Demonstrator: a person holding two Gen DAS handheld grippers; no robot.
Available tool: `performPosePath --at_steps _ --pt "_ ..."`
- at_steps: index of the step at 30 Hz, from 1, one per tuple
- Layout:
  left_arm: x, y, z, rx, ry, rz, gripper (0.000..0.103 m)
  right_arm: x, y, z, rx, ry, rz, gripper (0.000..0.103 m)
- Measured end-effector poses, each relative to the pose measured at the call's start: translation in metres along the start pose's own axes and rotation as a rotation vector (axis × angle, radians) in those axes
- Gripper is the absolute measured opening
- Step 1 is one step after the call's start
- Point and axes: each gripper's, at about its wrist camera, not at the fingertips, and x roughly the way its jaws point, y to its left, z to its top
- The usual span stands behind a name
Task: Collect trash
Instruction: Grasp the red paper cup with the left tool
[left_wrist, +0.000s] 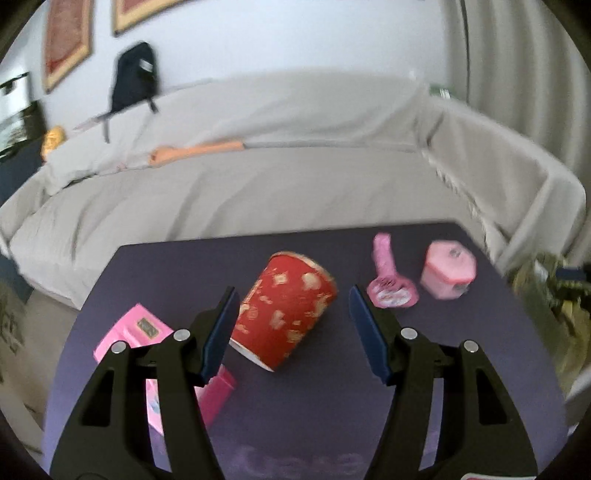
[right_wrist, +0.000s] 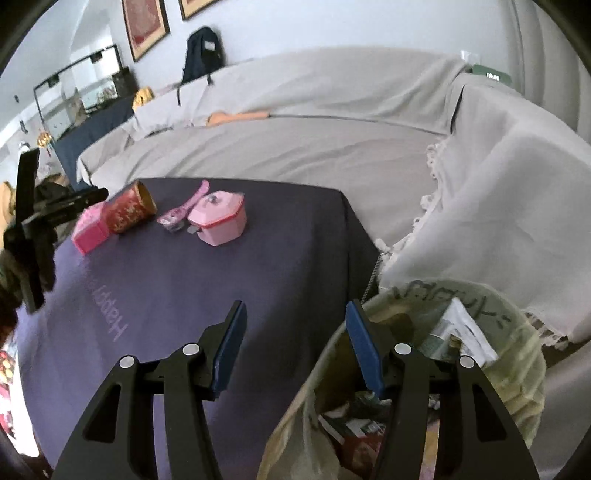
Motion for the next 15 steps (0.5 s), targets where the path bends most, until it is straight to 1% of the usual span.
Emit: performPosePath --at_steps 2,3,5,7,9,12,14,15 --pt "0.014 0.008 0.004 0.018 0.058 -0.035 0.058 0.011 0.002 0.006 0.019 0.019 -0.001 0.053" --pt "0.023 0.011 0.005 0.045 0.096 -0.037 0.058 0.017 0.003 0.01 0.04 0.026 -0.002 0.053" --pt "0.037 0.012 0.004 0.108 0.127 0.019 0.058 0.025 0.005 0.016 0.08 0.027 0.008 0.053" --pt "0.042 0.013 0.003 0.117 0.138 0.045 0.059 0.03 0.009 0.024 0.099 0.027 0.05 0.053" --pt "0.051 0.016 0.004 0.091 0.16 0.042 0.059 0.033 0.019 0.03 0.068 0.03 0.063 0.053" --pt "0.062 0.021 0.007 0.049 0.181 0.049 0.06 0.037 0.04 0.036 0.007 0.019 0.028 0.053" --pt "0.069 0.027 0.008 -0.018 0.199 0.051 0.06 0.04 0.051 0.039 -0.01 0.026 0.036 0.053" --pt "0.07 0.03 0.008 -0.051 0.208 0.047 0.058 0.042 0.058 0.04 -0.013 0.031 0.04 0.053"
